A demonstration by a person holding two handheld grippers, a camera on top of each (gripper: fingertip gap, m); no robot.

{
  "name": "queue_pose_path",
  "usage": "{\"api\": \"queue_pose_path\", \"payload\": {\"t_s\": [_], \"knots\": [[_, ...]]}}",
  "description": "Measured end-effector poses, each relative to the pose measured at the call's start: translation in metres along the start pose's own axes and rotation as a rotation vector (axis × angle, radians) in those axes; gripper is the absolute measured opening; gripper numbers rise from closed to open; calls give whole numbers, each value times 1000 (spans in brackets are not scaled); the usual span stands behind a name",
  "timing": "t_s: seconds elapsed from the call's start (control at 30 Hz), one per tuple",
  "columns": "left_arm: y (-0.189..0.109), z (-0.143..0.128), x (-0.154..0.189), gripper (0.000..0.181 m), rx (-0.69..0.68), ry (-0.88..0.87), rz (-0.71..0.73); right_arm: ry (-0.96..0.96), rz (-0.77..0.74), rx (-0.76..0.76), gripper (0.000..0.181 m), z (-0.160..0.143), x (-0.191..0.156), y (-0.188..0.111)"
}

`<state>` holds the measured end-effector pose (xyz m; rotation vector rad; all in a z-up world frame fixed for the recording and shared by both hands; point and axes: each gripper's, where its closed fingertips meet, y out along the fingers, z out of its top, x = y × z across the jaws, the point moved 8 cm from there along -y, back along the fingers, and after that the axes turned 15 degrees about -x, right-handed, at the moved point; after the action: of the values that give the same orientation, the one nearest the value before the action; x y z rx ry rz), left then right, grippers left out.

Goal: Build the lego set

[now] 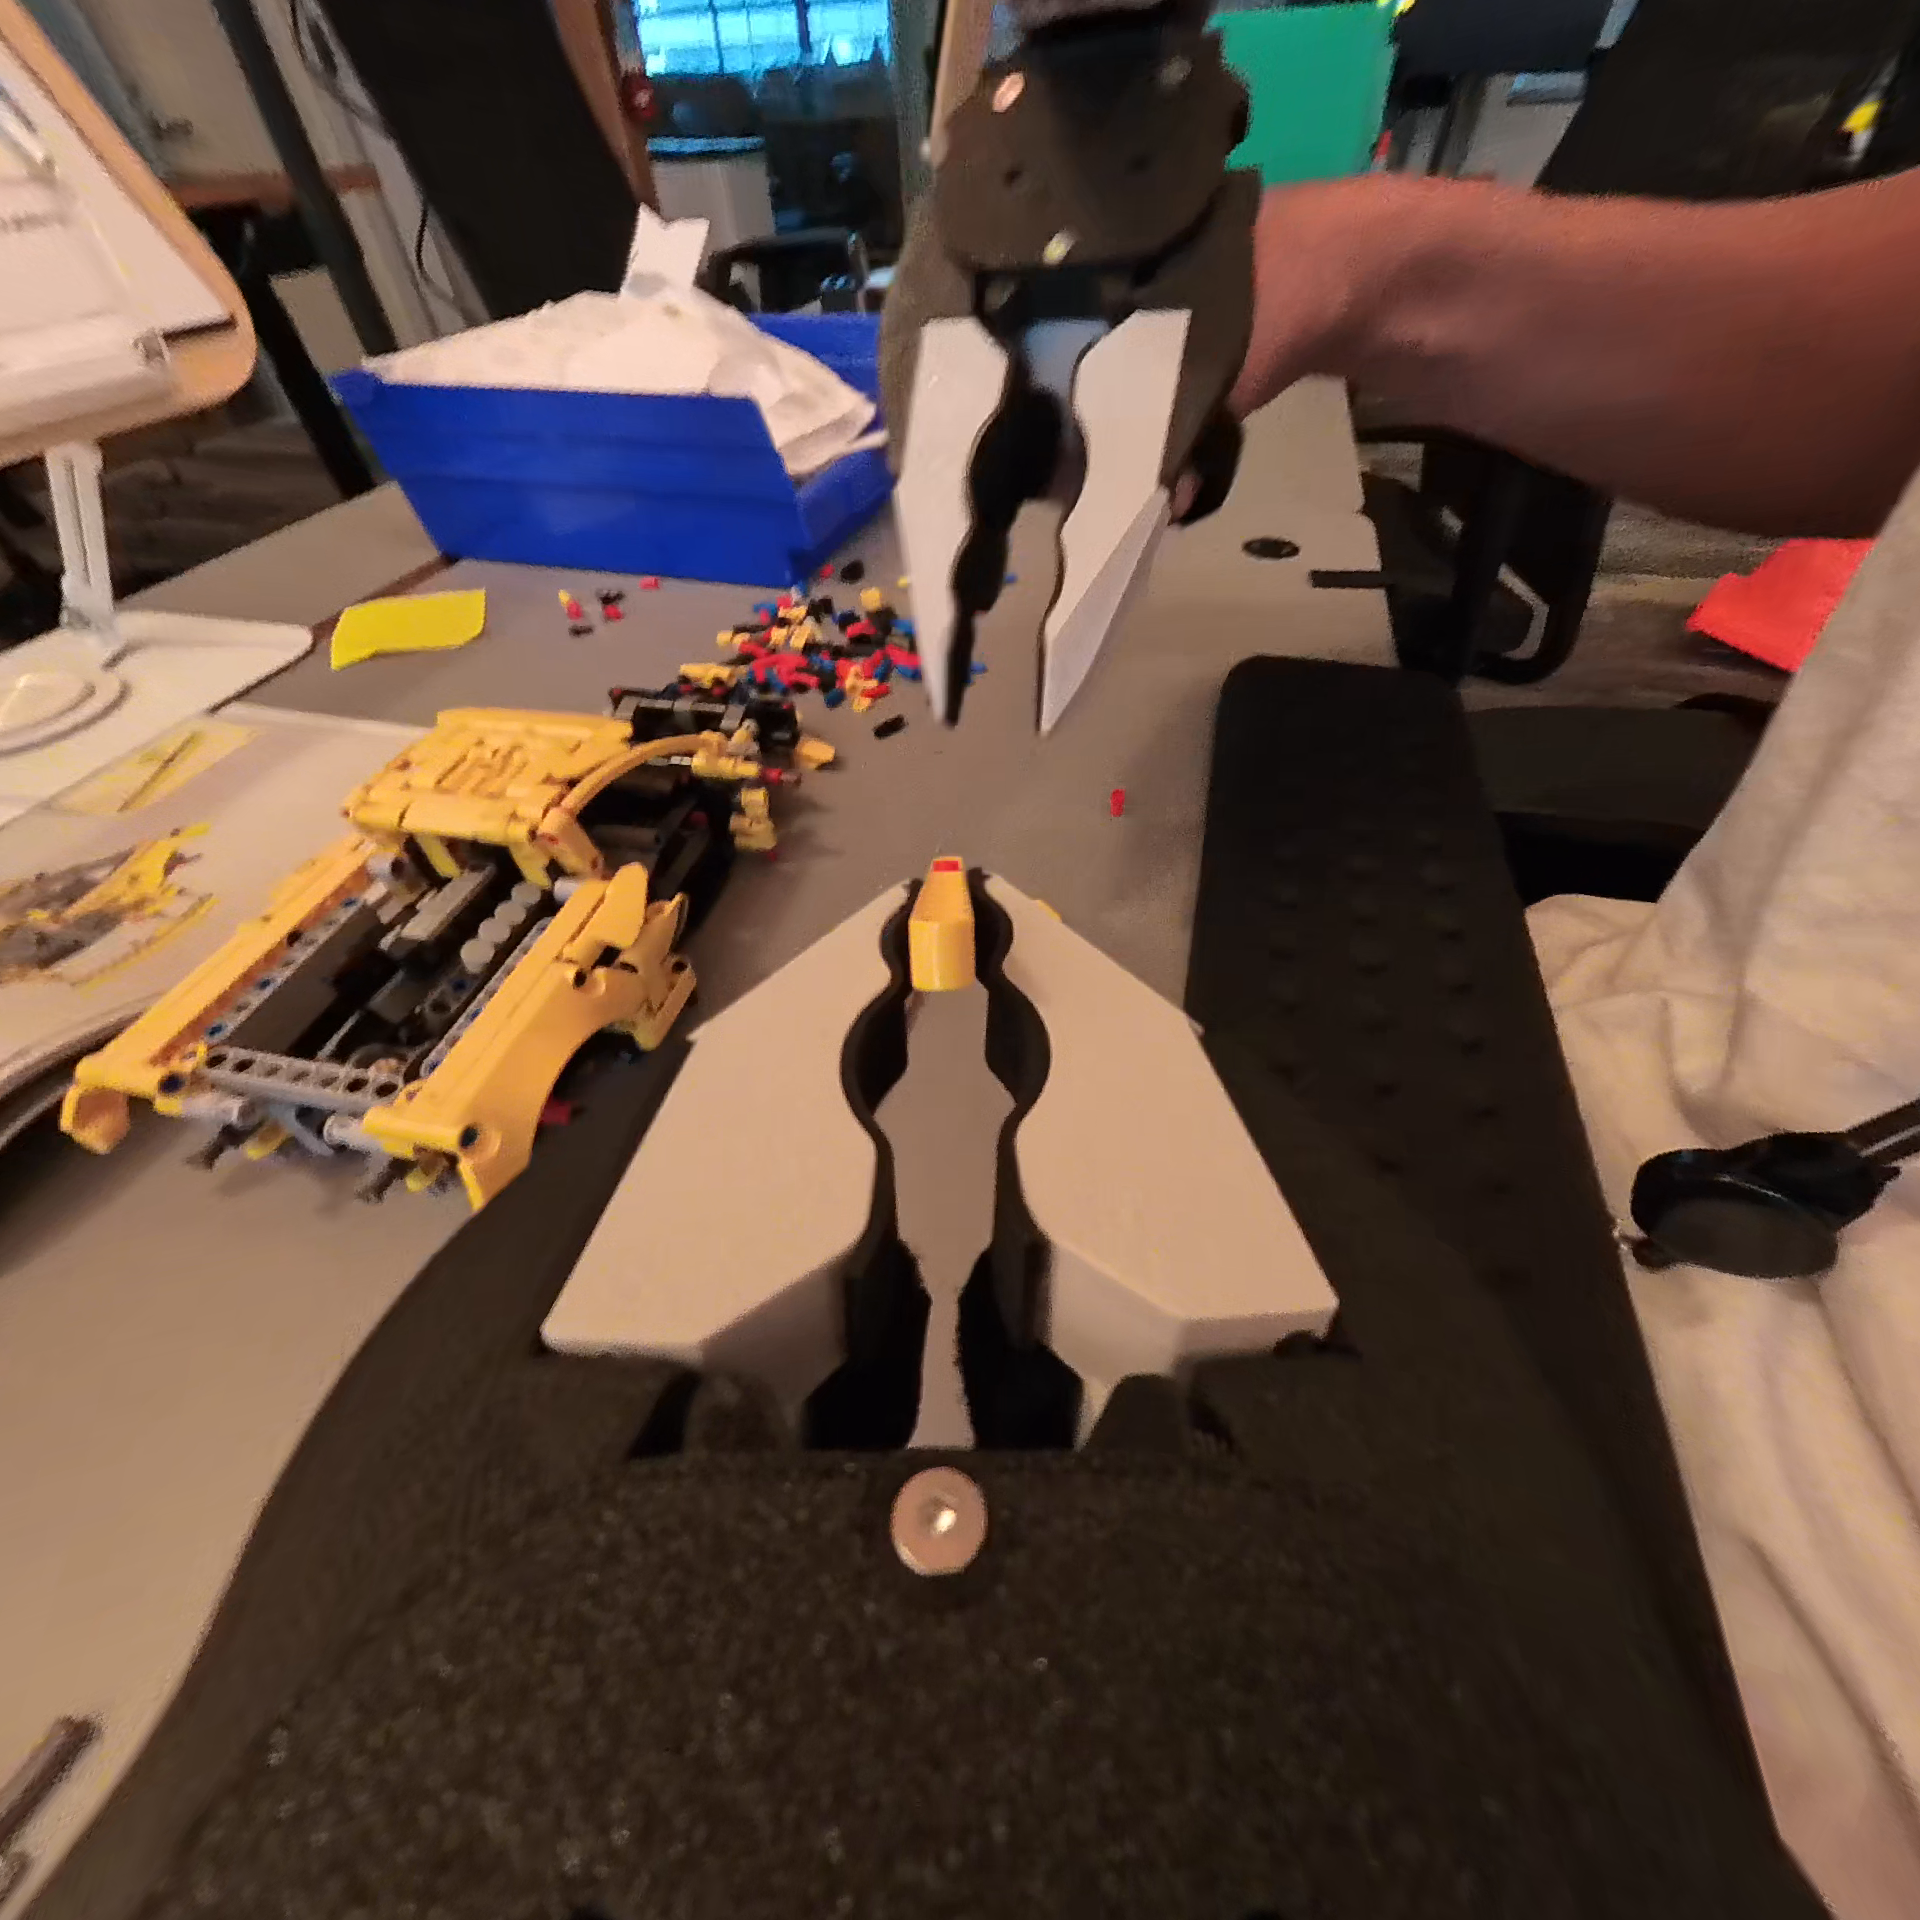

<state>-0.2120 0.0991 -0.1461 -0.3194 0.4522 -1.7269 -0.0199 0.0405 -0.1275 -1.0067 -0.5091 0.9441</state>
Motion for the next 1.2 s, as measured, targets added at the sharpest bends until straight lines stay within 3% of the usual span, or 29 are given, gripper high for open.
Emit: {"api": "queue_pose_path", "payload": {"t_s": [0.1, 0.27, 0.67, 1.2], "knots": [[6, -5, -5, 8, -65, -41, 11, 74, -52, -186, 19, -34, -7, -9], [11, -7, -3, 8, -103, -28, 17, 85, -101, -434, 23, -61, -30, 13], [11, -7, -2, 7, -99, -27, -4, 97, -134, -491, 11, -76, -29, 21], [12, -7, -1, 8, -98, -23, -17, 72, -127, -473, 4, -73, -30, 26]]}}
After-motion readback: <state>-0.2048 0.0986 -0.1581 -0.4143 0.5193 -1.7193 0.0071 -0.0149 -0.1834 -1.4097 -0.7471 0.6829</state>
